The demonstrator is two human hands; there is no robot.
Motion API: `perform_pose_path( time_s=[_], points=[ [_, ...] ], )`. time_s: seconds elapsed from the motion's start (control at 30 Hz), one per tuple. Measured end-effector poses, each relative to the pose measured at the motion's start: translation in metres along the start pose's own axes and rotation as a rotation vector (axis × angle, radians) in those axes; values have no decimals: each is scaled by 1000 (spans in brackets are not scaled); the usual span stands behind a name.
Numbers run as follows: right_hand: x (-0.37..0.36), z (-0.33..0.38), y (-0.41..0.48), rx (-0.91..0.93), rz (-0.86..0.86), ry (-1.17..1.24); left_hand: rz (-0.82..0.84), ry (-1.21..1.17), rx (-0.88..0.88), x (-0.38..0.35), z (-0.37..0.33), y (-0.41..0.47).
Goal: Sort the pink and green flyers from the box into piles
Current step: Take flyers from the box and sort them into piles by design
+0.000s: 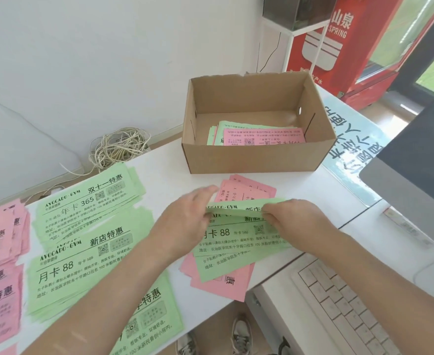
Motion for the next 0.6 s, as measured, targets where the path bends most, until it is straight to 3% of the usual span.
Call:
perform_pose_path(
  time_s=[0.07,0.1,0.17,0.23,0.27,0.37,0.47,0.6],
  points=[
    [8,-17,7,-83,19,151,-242,102,-173,19,-18,-17],
    [11,-23,10,-96,25,203,-229,156,-244,13,-28,-23],
    [12,-29,16,-107,56,286,58,237,-254,-22,-34,-22],
    [13,-34,20,-113,83,390,379,307,-102,-57,-20,-18],
    [13,-37,20,-121,89,441,457,323,-43,-64,-14,-15],
    [20,-45,15,-141,31,490,467,387,-36,-66,-16,-3],
    [30,-38,6,-100,-67,348,454,510,-53,-68,-23,3],
    [12,-15,-2,-26,2,118,436,602,-64,-72,-25,4]
  ],
)
Point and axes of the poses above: each hand's wrist, its own y-axis towards the middle knuckle, its own x-axis out of the back of the hand, z = x × y, the point moved 8 cm from there along y, towards the middle knuckle, and after that the axes turned 12 degrees about z, right-handed, at the moved point
